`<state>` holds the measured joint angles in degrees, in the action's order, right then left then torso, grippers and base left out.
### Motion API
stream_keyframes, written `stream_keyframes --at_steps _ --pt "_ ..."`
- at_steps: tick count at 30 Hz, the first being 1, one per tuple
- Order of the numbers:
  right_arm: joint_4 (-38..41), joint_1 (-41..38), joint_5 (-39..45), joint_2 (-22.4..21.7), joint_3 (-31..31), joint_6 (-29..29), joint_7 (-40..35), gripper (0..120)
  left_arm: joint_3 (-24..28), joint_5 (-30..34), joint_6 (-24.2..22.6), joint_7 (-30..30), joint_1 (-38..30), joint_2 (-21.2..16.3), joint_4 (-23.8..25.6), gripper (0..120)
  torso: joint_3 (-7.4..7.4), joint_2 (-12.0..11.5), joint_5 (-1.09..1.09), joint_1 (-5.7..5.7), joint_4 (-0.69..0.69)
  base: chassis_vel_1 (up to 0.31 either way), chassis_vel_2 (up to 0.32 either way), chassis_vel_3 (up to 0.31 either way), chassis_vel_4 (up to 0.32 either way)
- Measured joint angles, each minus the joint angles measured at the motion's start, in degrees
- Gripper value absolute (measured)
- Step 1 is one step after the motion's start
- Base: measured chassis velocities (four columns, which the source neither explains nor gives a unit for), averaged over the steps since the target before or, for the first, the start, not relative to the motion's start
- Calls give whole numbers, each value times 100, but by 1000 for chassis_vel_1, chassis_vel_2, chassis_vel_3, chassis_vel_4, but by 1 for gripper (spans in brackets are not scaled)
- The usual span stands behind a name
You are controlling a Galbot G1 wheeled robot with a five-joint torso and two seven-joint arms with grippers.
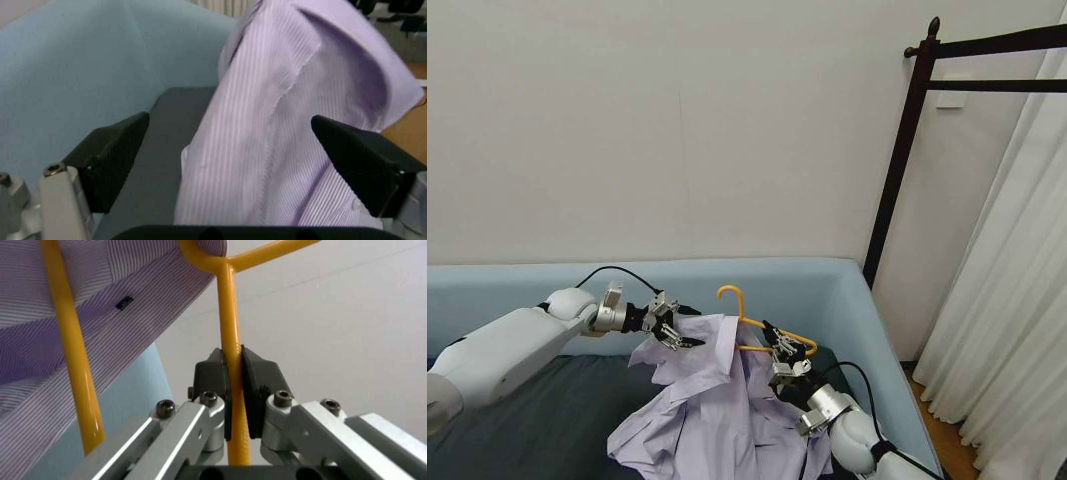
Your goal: Pick up the clothes from the sofa and hang them on the clothes hanger.
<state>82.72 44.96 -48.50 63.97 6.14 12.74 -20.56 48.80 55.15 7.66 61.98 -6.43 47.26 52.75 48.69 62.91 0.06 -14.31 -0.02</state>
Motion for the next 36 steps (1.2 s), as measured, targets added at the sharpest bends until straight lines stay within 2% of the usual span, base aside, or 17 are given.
stream_keyframes --at_steps 3,5,6,9,10,13,15,18,19,22,25,27,36 --pt "0 -3 -87 0 -30 50 -5 5 25 -32 5 3 -3 51 -88 93 0 0 0 0 0 0 0 0 0" --pt "-26 -20 -152 -2 -38 102 -14 5 51 -65 21 4 1 113 -169 84 0 0 0 0 0 0 0 0 0" --pt "-26 -20 -152 -2 -38 102 -14 5 51 -65 21 4 1 113 -169 84 0 0 0 0 0 0 0 0 0" --pt "-66 -31 -223 -1 -36 161 -28 5 66 -76 26 -1 33 186 -190 70 0 0 0 0 0 0 0 0 0" --pt "-66 -31 -223 -1 -36 161 -28 5 66 -76 26 -1 33 186 -190 70 0 0 0 0 0 0 0 0 0" --pt "-69 -27 -279 3 -43 196 -47 5 76 -99 29 3 42 248 -251 55 0 0 0 0 -1 0 0 0 0" --pt "-69 -27 -286 3 -43 201 -52 5 79 -103 29 5 43 254 -261 52 0 0 0 0 -1 0 0 0 0" --pt "-90 -30 -321 7 -55 238 -86 5 82 -107 38 15 47 266 -272 36 0 0 0 0 1 0 0 0 0" --pt "-90 -30 -321 7 -55 238 -86 5 82 -107 38 15 47 266 -272 36 0 0 0 0 1 0 0 0 0" --pt "-135 -35 -374 17 -65 280 -118 5 94 -107 54 17 49 263 -256 22 0 0 0 1 0 0 0 0 0" --pt "-155 -36 -396 32 -74 289 -130 5 98 -107 57 23 52 259 -242 15 0 0 0 0 0 0 0 0 0" --pt "-173 -45 -430 58 -93 301 -139 5 105 -110 70 26 56 253 -230 5 0 0 0 1 0 0 0 0 0" --pt "-171 -74 -443 70 -77 297 -156 5 103 -123 119 25 117 207 -177 3 0 0 0 1 0 0 0 0 0"
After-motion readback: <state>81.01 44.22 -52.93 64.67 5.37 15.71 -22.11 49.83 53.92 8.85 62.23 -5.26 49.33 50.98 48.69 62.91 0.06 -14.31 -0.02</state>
